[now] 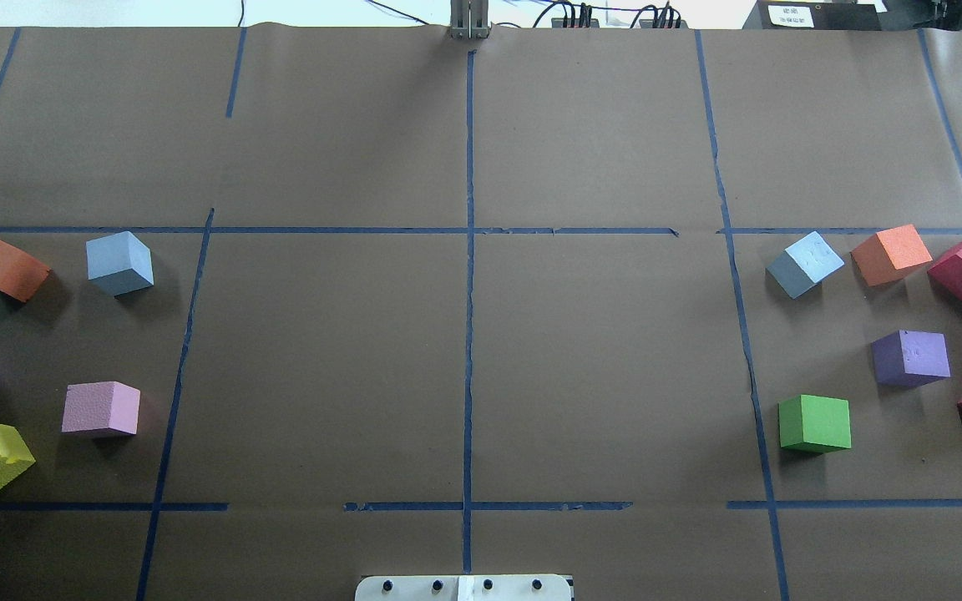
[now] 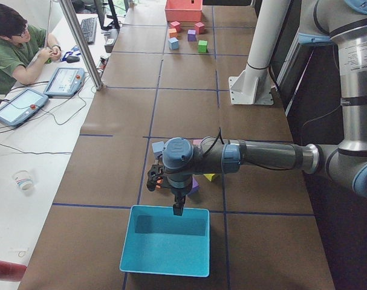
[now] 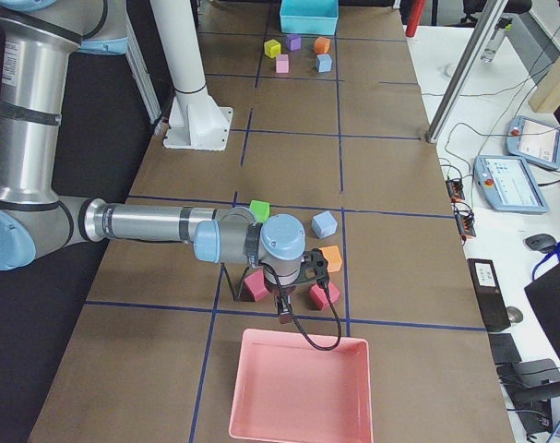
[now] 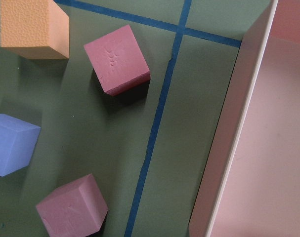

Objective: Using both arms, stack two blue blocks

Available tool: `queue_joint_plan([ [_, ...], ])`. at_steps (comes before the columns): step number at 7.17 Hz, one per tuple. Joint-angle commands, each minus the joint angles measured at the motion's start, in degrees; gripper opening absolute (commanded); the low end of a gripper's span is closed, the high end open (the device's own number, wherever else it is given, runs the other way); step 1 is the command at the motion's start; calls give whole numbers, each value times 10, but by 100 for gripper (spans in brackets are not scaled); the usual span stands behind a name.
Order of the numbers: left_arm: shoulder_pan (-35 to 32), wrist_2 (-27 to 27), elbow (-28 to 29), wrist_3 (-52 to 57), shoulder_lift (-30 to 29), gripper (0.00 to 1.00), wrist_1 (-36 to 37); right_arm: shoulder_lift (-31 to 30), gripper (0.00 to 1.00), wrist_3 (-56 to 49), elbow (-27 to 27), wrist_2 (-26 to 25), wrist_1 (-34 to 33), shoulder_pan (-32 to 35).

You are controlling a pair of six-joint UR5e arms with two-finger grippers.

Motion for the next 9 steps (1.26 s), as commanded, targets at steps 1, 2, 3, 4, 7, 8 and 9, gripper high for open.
queue_joint_plan([
  [1,0,-1,-1,0,1,100,-3,6,100,0,2,5,1,-5],
  [2,0,-1,-1,0,1,100,-3,22,100,-1,6,6,12,-28],
  [3,1,-1,-1,0,2,100,-3,36,100,7,5,7,61,-72],
  [4,0,-1,0,0,2,100,-3,69,100,50,6,8,75,-108],
  [7,1,-1,0,0,4,100,-2,173,100,207,4,-8,77,-239],
  [8,1,-2,0,0,4,100,-2,198,100,252,2,-31,76,-277],
  [9,1,-2,0,0,4,100,-2,210,100,281,0,-60,78,-311],
])
